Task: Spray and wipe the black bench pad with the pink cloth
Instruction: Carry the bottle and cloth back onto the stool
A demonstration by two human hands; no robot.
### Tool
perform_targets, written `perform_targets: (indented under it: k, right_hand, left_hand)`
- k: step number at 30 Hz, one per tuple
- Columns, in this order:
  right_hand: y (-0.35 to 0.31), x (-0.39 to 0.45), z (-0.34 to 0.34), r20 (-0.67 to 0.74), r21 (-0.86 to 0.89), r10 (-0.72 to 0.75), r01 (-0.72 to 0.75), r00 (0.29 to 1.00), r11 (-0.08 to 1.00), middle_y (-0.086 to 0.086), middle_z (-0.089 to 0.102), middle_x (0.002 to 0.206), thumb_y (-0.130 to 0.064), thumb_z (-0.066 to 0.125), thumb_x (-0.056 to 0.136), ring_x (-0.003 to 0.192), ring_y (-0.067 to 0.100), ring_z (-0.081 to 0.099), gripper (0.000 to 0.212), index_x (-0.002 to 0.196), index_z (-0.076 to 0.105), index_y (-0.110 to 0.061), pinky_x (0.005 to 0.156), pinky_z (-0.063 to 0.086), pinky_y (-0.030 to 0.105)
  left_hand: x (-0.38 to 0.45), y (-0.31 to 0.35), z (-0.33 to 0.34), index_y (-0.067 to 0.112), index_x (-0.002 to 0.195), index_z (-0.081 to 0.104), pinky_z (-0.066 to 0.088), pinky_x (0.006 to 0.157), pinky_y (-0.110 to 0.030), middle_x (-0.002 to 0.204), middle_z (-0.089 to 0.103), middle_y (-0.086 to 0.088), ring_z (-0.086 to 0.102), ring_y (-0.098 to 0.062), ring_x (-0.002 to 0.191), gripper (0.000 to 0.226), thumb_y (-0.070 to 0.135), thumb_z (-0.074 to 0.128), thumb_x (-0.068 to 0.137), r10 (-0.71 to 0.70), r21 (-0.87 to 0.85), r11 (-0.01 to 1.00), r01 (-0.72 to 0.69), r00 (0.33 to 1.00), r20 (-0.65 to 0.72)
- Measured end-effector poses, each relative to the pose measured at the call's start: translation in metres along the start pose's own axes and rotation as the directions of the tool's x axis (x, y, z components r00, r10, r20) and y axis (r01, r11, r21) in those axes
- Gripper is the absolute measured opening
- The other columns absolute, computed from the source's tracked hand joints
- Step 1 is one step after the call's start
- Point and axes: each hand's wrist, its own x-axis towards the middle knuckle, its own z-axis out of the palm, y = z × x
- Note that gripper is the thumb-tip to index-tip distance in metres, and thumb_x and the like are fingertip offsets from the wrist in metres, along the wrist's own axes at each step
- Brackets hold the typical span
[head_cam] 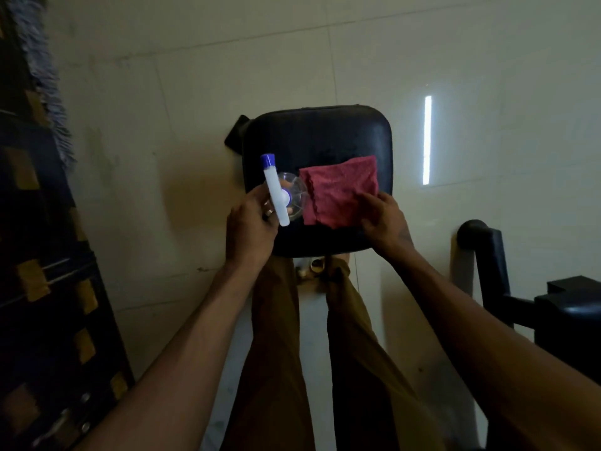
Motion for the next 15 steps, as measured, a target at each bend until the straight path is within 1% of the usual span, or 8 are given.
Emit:
perform_targets:
  k: [2,3,4,6,7,10,13,15]
  right_hand:
    - [0.007,0.0,0.008,0.036,-0.055,0.012,-0.01,0.999,0.998,0.02,0.023,0.16,-0.017,0.057,0.096,0.143,0.042,0.034,0.067,0.156,0.029,-0.023,0.113,0.04,0.049]
    - [0.007,-0.002,0.011,0.013,-0.123,-0.001,0.002,1.0,0.992,0.021,0.016,0.163,-0.022,0.058,0.096,0.145,0.044,0.029,0.07,0.157,0.024,-0.025,0.114,0.039,0.052]
    - [0.007,-0.002,0.014,-0.032,-0.21,-0.061,0.053,0.998,0.976,0.023,0.015,0.163,-0.025,0.06,0.096,0.145,0.045,0.03,0.07,0.157,0.025,-0.025,0.112,0.039,0.053]
    - [0.002,-0.004,0.018,-0.074,-0.296,-0.208,0.177,0.975,0.939,0.019,0.031,0.157,-0.025,0.063,0.094,0.136,0.04,0.042,0.062,0.151,0.036,-0.02,0.106,0.046,0.052]
    - [-0.002,-0.006,0.018,-0.035,-0.285,-0.234,0.215,0.972,0.934,0.015,0.037,0.153,-0.023,0.062,0.094,0.131,0.036,0.047,0.058,0.148,0.04,-0.018,0.101,0.05,0.052]
    - [-0.004,-0.01,0.027,0.077,-0.266,-0.219,0.232,0.973,0.936,0.011,0.036,0.151,-0.023,0.059,0.095,0.125,0.034,0.05,0.056,0.148,0.04,-0.017,0.097,0.053,0.049]
    - [-0.011,-0.011,0.024,0.017,-0.233,-0.216,0.214,0.976,0.949,0.012,0.048,0.141,-0.022,0.057,0.096,0.119,0.031,0.054,0.046,0.14,0.049,-0.014,0.094,0.051,0.043]
    - [-0.019,-0.018,0.017,-0.034,-0.186,-0.236,0.226,0.971,0.956,0.011,0.058,0.129,-0.026,0.056,0.097,0.111,0.028,0.057,0.038,0.133,0.055,-0.013,0.09,0.049,0.039]
  left_hand:
    - [-0.002,0.001,-0.001,0.009,0.12,0.07,0.045,0.074,-0.029,0.112,0.073,-0.014,0.067,-0.033,0.101,0.029,0.006,0.065,0.092,0.019,0.011,1.0,-0.019,1.0,0.009]
    - [-0.002,0.001,-0.001,0.009,0.12,0.07,0.048,0.075,-0.032,0.111,0.073,-0.014,0.067,-0.034,0.1,0.029,0.006,0.065,0.091,0.037,0.012,0.999,-0.037,0.999,0.011]
    - [-0.001,0.0,-0.001,0.008,0.12,0.069,0.049,0.076,-0.033,0.111,0.073,-0.014,0.067,-0.034,0.1,0.03,0.006,0.066,0.091,0.057,0.016,0.998,-0.057,0.998,0.011]
    - [0.001,-0.004,0.001,0.006,0.122,0.068,0.047,0.076,-0.03,0.113,0.071,-0.014,0.067,-0.034,0.102,0.032,0.004,0.066,0.09,0.07,0.033,0.997,-0.07,0.998,0.005]
    - [0.002,-0.007,0.002,0.006,0.124,0.066,0.044,0.076,-0.027,0.115,0.07,-0.014,0.066,-0.032,0.104,0.034,0.004,0.067,0.09,0.071,0.044,0.996,-0.072,0.997,0.009]
    - [0.001,-0.019,0.006,0.007,0.132,0.06,0.041,0.083,-0.02,0.123,0.066,-0.013,0.063,-0.028,0.111,0.046,0.0,0.068,0.088,0.088,0.035,0.995,-0.09,0.994,0.06]
    - [-0.007,-0.026,0.005,0.018,0.133,0.057,0.051,0.091,-0.037,0.126,0.064,-0.007,0.062,-0.027,0.113,0.051,0.003,0.069,0.086,0.138,0.076,0.987,-0.142,0.989,0.056]
    - [-0.017,-0.029,0.001,0.019,0.134,0.054,0.046,0.083,-0.032,0.128,0.062,-0.005,0.06,-0.026,0.113,0.054,0.011,0.075,0.084,0.154,0.136,0.978,-0.158,0.987,0.037]
